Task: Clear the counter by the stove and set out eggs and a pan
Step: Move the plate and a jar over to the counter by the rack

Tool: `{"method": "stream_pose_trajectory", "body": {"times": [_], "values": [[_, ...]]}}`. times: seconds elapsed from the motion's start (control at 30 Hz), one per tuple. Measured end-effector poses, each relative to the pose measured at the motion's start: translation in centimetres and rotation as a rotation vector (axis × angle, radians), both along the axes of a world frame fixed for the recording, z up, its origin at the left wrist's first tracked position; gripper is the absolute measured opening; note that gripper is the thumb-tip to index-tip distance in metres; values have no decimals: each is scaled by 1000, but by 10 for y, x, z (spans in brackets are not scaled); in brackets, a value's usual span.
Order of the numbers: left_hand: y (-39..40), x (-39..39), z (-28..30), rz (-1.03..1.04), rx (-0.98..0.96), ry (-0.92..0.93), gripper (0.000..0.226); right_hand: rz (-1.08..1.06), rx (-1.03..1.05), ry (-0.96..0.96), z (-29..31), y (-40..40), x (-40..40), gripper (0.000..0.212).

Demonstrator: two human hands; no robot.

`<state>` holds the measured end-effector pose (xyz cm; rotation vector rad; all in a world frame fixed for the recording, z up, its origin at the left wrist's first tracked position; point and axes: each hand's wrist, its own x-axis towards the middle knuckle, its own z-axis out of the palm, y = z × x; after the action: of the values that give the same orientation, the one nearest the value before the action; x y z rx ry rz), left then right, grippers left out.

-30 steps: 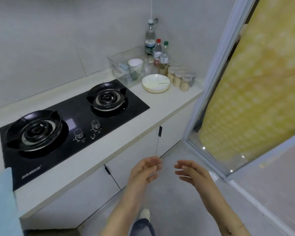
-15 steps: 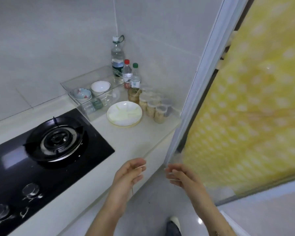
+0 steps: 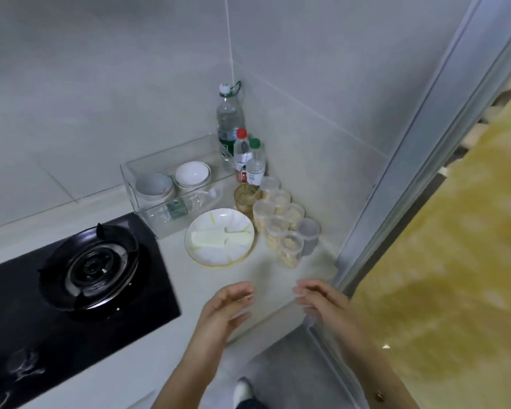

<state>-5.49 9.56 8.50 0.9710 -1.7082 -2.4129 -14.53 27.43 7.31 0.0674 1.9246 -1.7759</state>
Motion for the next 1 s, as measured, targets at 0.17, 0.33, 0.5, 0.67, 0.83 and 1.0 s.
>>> {"method": "stream_pose_trajectory", "body": {"times": [0.17, 0.33, 0.5, 0.67, 0.83, 1.0], "values": [[-51, -45, -32, 124, -16, -26, 20, 62, 45, 18, -15, -51, -48, 15], [-91, -74, -72, 386, -49, -127, 17, 194, 246, -7, -38, -104, -69, 17], [-123, -100, -108, 456, -32, -265, 61, 218, 342, -126, -60, -150, -100, 24], [-145, -128, -131, 397, -66, -330, 46, 205, 338, -208, -69, -171, -118, 33], [-150, -140, -149, 349, -217, -473, 27, 152, 332, -180, -85, -179, -136, 41], [-149, -140, -155, 367, -199, -481, 35, 186, 321, -187, -101, -182, -148, 60]]}}
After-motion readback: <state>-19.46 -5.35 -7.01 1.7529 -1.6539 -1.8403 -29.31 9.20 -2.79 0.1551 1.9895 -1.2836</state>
